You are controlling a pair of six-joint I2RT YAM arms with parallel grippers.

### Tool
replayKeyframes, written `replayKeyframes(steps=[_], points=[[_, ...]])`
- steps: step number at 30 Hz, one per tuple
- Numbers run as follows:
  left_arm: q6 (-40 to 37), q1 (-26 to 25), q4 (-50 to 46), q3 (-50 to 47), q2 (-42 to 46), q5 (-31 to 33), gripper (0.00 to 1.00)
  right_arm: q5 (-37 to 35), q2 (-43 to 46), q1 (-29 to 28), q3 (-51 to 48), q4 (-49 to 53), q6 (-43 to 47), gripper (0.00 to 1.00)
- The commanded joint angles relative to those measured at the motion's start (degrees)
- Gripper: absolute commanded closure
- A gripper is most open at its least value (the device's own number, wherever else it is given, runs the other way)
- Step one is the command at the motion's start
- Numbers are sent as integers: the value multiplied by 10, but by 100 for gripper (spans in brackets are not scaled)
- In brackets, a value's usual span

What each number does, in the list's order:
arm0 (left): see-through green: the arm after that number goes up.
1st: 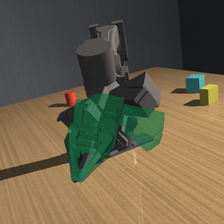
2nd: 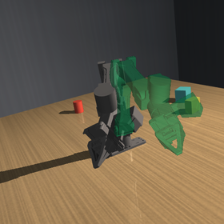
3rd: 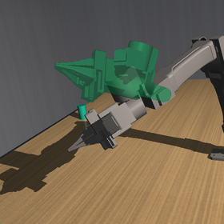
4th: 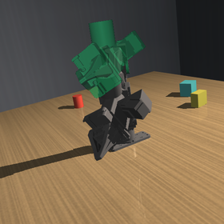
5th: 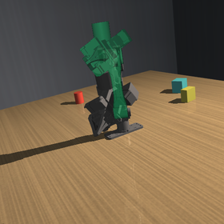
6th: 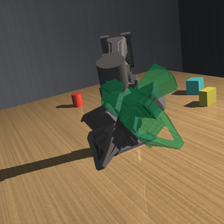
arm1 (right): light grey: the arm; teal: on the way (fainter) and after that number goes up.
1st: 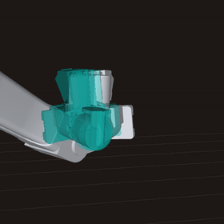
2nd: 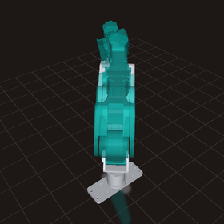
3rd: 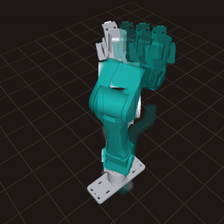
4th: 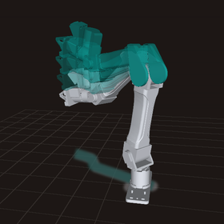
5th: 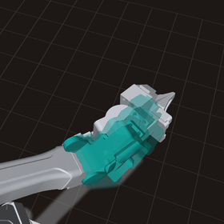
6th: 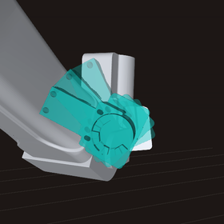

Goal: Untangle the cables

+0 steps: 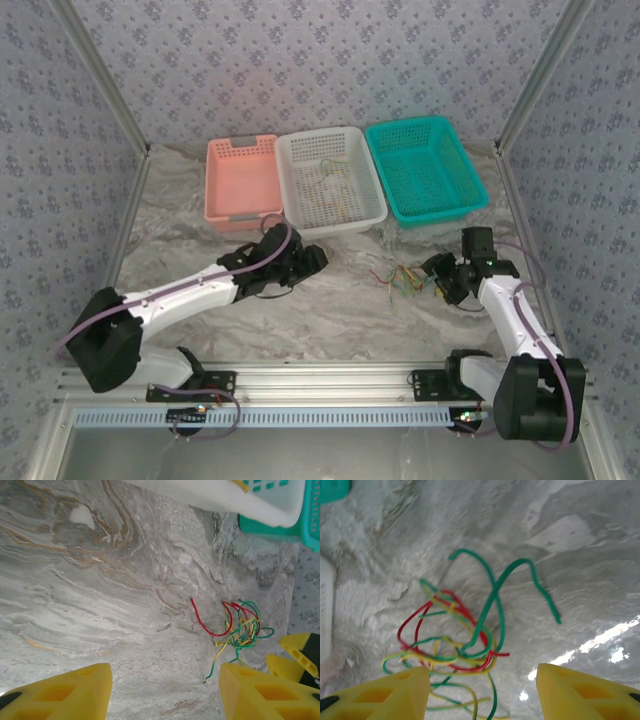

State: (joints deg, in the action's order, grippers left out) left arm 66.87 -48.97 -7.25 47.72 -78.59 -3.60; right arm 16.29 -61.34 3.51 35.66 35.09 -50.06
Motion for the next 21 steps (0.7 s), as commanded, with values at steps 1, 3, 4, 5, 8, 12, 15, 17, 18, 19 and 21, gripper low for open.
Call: replayKeyframes(steps=[1, 3, 4, 5, 8, 12, 15, 17, 18, 19, 21], points=[[-22, -15, 56, 32, -30, -36, 40, 14, -21, 23, -11, -71, -36, 39], [-28, -23, 67, 45, -54, -46, 39, 24, -46, 32, -9, -95, -46, 40], [-32, -29, 72, 55, -67, -49, 38, 25, -64, 34, -4, -101, -48, 42], [-38, -34, 74, 66, -79, -50, 37, 23, -79, 36, -2, -106, -49, 45], [-57, -51, 83, 102, -120, -51, 34, 11, -108, 40, 8, -107, -48, 59], [-90, -68, 86, 163, -187, -69, 32, 5, -113, 43, 11, -96, -44, 87], [-110, -79, 77, 211, -235, -76, 31, -3, -87, 41, 11, -75, -28, 100], [-115, -86, 76, 233, -262, -81, 30, 1, -63, 42, 8, -65, -24, 100], [-118, -89, 75, 243, -272, -83, 30, 5, -54, 42, 6, -62, -24, 100], [-120, -92, 74, 253, -282, -86, 30, 10, -41, 40, 3, -59, -25, 100], [-127, -98, 72, 271, -302, -92, 29, 20, -24, 38, -1, -54, -28, 100]])
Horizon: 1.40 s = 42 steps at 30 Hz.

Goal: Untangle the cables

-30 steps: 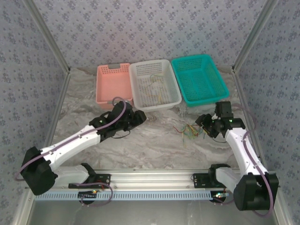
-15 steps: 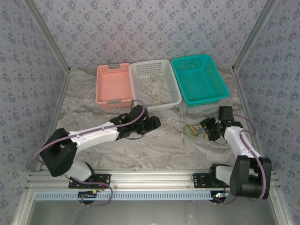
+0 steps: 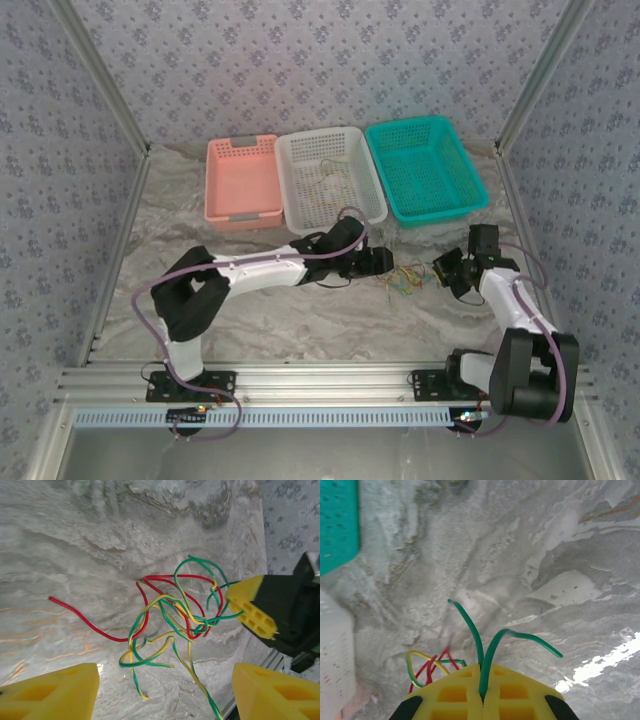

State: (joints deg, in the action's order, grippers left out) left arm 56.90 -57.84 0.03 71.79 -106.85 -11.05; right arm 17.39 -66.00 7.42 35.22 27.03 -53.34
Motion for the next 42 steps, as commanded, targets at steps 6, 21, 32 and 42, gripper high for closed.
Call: replayKeyframes(steps=[6, 21, 32, 42], points=[[-48, -17, -24, 58, -67, -17, 26, 31, 59, -6, 0, 38, -1, 100], [-64, -23, -23, 33, -73, 19, 83, 52, 68, -27, 21, 44, -8, 100], [-40, 40, -86, -140, 133, 125, 100, 72, 44, -46, 69, 44, 23, 100], [-65, 55, -86, -117, 223, 38, 42, 55, -17, -209, 161, 30, 129, 100]])
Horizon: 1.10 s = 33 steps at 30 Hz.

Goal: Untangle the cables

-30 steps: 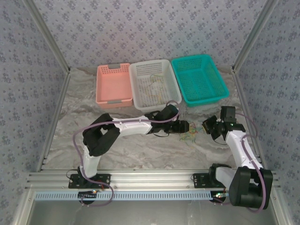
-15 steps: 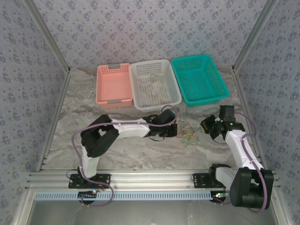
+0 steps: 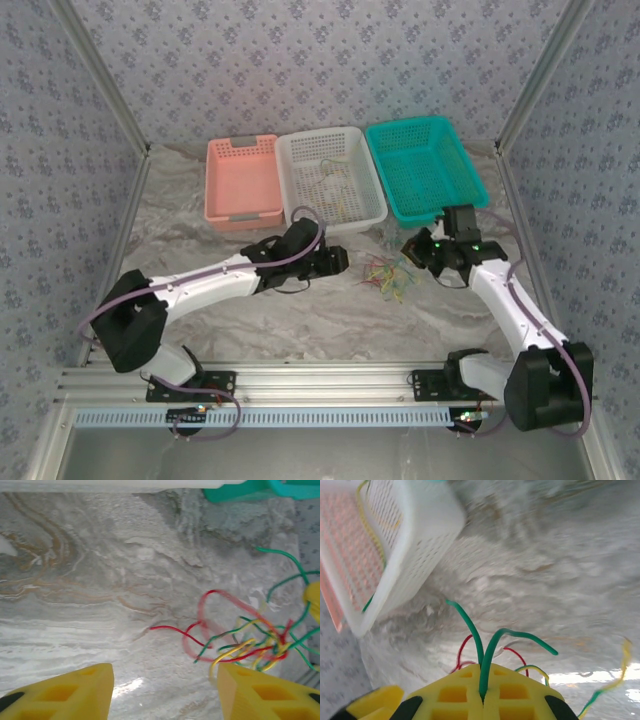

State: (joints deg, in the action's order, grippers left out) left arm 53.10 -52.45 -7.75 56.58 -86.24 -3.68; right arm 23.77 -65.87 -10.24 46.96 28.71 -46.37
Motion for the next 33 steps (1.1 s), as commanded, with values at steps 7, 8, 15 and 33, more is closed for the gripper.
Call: replayKeyframes(steps=[7, 8, 15, 33], points=[[-216, 2, -104, 77, 29, -101, 40, 3, -96, -83, 115, 44, 117, 100], [-239, 1, -113, 74, 35, -107, 39, 8, -108, -86, 126, 51, 127, 100], [-299, 0, -73, 27, 55, -151, 44, 25, -152, -99, 165, 82, 149, 100], [-298, -31, -42, 48, -47, -94, 65, 50, -171, -117, 169, 79, 146, 100]])
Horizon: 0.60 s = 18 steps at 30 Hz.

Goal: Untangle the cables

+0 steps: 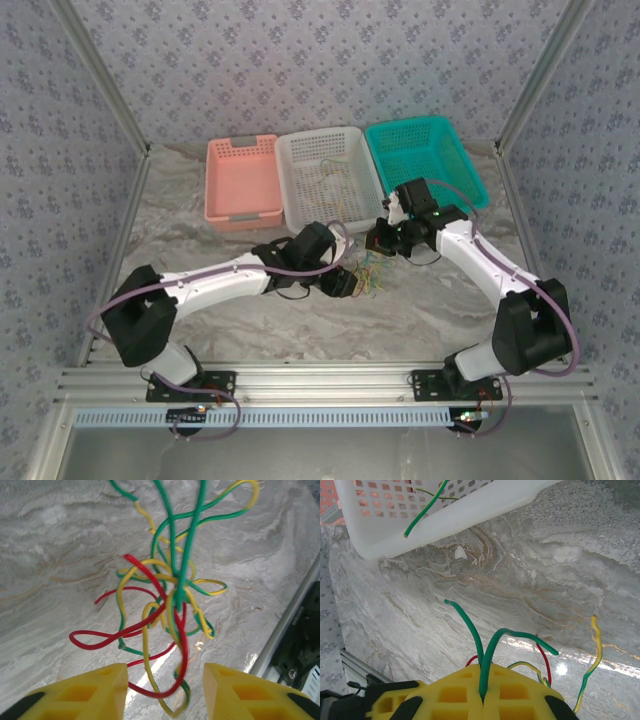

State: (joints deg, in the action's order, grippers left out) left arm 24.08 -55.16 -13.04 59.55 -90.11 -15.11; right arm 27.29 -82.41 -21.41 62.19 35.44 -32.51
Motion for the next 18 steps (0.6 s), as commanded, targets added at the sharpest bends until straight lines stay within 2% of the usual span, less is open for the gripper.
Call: replayKeyframes(steps=[1, 8, 18], points=[[-6, -5, 13, 17, -9, 25, 69, 15, -5, -6, 16, 11, 7, 100], [12, -4, 11, 6, 15, 54, 100, -9, -3, -3, 9, 25, 11, 100], [57, 35, -15, -116, 171, 61, 100, -56, 28, 61, -32, 47, 13, 100]])
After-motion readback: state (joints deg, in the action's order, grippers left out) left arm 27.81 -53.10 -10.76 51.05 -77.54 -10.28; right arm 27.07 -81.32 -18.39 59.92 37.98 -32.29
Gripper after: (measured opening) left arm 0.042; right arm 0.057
